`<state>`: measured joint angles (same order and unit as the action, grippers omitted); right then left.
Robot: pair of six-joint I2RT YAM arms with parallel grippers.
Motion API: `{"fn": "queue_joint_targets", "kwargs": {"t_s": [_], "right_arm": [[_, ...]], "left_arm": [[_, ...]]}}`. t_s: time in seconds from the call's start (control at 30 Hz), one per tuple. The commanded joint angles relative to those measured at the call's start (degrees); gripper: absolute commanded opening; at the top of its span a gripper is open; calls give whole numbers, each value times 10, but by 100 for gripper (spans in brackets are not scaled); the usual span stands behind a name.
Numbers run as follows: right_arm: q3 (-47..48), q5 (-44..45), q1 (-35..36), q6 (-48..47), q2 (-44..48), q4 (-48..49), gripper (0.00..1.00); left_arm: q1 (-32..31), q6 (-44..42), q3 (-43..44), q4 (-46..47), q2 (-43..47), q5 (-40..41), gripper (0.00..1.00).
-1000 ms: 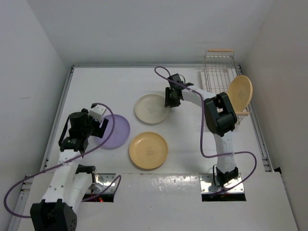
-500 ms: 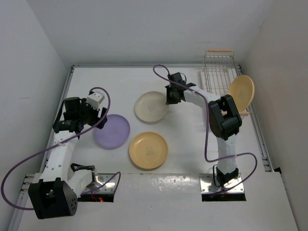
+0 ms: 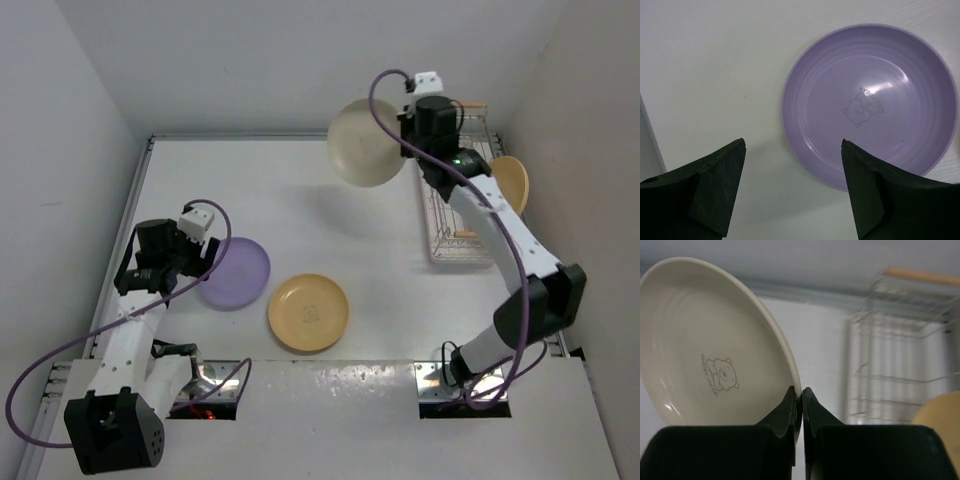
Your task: Load the plates into the dish rack
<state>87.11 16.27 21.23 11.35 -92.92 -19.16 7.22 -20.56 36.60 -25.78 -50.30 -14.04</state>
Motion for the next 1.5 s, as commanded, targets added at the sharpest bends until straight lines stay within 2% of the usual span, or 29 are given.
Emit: {"fn": "queue_joint_targets", "kwargs": {"t_s": [0.0, 0.03, 0.2, 0.3, 0.33, 0.47, 0.73, 0.87, 1.07, 1.47], "right_arm": [[27, 116, -32, -98, 69, 33, 0], [26, 149, -45, -153, 93, 43, 0], [-22, 279, -105, -265, 126, 116, 0], [-44, 327, -139, -354, 116, 167, 0], [-50, 335, -146, -383, 111, 211, 0], [-86, 347, -174, -432, 83, 257, 0], [-135, 356, -182, -425, 49, 243, 0], [-191, 393, -169, -432, 57, 276, 0], [-247, 401, -157, -466, 77, 319, 0], [-274, 380, -147, -435, 100, 245, 0]], "left_arm": [[9, -4, -27, 48, 30, 45, 82], [9, 2, -27, 48, 30, 50, 82], [9, 8, -50, 67, 42, 60, 82], [14, 8, -61, 79, 42, 60, 82], [14, 8, -61, 85, 42, 60, 82], [14, 13, -66, 92, 47, 60, 82], [14, 13, -72, 97, 47, 66, 82], [14, 13, -77, 97, 52, 66, 83], [14, 13, -77, 97, 52, 66, 83], [14, 13, -82, 102, 57, 66, 83]]}}
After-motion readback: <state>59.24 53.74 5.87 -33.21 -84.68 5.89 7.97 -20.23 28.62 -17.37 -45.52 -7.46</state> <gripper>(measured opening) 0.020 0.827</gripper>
